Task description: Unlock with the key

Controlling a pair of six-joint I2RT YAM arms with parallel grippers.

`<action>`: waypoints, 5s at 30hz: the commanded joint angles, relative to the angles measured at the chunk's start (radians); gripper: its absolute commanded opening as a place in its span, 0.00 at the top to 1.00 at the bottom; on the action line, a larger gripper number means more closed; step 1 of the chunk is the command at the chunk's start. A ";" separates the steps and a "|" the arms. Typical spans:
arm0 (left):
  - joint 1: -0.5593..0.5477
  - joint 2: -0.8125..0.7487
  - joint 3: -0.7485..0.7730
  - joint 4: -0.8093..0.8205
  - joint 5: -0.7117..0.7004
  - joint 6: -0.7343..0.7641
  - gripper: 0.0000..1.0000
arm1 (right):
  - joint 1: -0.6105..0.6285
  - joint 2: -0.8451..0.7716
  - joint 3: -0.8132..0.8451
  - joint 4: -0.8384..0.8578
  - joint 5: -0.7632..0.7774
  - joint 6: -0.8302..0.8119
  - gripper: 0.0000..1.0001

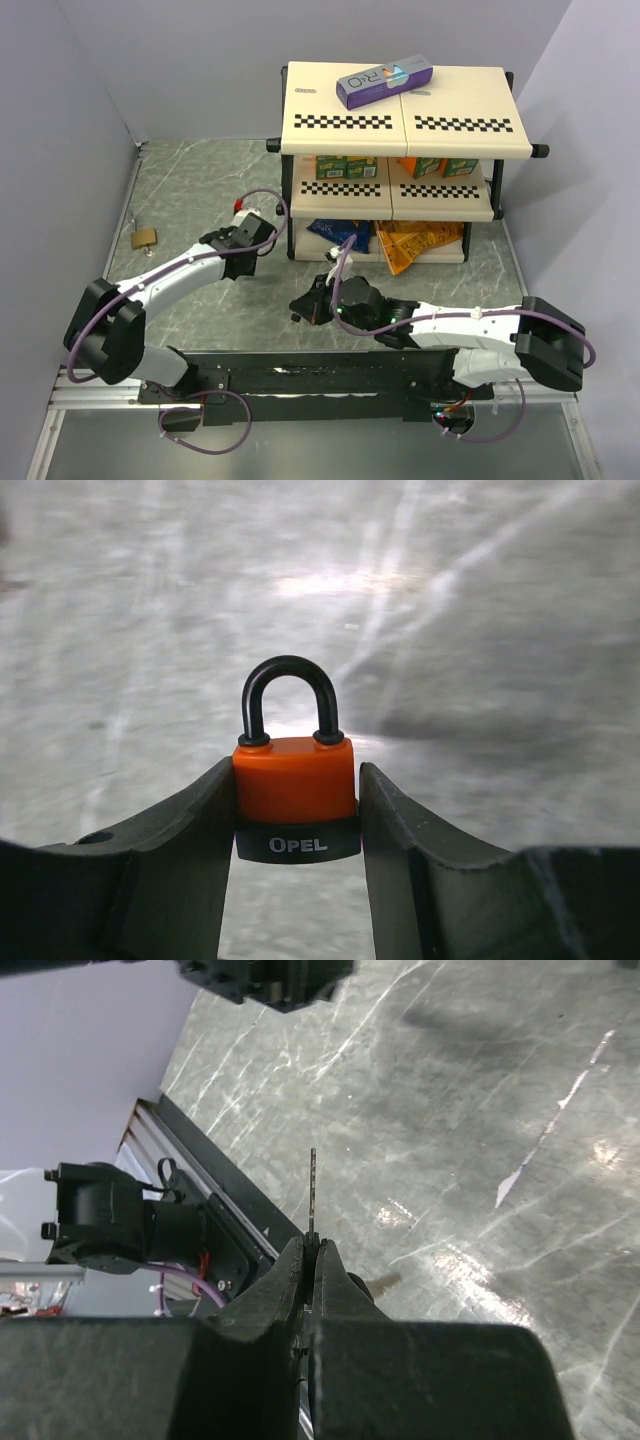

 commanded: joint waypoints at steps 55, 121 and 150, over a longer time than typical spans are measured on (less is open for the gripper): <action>-0.173 -0.369 -0.123 0.141 0.318 -0.332 0.99 | -0.088 0.384 0.073 0.499 -0.267 0.122 1.00; -0.173 -0.363 -0.120 0.143 0.341 -0.341 0.99 | -0.105 0.302 0.145 0.344 -0.143 -0.019 1.00; -0.179 -0.354 -0.129 0.157 0.375 -0.323 0.99 | -0.191 0.258 0.076 0.473 -0.204 0.057 1.00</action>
